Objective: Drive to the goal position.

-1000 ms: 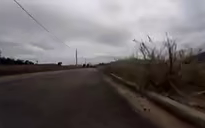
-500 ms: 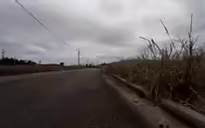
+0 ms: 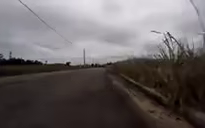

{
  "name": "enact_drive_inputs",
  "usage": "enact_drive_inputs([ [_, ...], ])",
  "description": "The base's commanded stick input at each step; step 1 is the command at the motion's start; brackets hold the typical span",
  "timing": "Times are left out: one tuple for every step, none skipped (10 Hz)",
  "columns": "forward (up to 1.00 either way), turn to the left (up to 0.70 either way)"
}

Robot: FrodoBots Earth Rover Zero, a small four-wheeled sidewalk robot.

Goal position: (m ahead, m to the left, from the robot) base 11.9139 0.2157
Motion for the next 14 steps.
enact_drive_inputs([
  [0.7,0.0],
  [0.7,0.0],
  [0.7,0.0],
  [0.7,0.0],
  [0.7,0.0],
  [0.7,0.0],
  [0.7,0.0],
  [0.7,0.0],
  [0.7,0.0],
  [0.7,0.0],
  [0.7,0.0],
  [0.7,0.0],
  [0.7,0.0],
  [0.7,0.0],
])
